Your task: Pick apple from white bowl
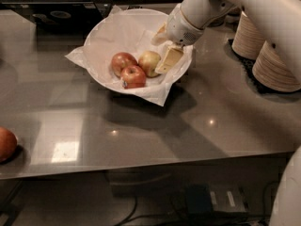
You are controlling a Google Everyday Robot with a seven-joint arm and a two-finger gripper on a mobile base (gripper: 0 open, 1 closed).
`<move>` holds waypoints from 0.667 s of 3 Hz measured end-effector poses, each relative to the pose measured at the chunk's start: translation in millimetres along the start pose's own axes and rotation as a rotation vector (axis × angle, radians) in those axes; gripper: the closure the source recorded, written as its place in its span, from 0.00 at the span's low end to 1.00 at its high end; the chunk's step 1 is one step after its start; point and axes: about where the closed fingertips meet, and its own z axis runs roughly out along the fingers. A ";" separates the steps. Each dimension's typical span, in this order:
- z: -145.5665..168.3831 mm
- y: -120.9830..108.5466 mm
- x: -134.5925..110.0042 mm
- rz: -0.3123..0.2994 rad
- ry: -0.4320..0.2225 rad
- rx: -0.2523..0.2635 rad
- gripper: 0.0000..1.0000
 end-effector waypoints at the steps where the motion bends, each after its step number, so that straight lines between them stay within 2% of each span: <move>1: 10.8 -4.2 -3.6 -0.015 -0.011 -0.020 0.40; 2: 21.0 -6.4 -10.7 -0.038 -0.020 -0.042 0.40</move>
Offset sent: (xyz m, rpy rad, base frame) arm 0.0119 0.0303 -0.0105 0.0008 0.0189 0.0909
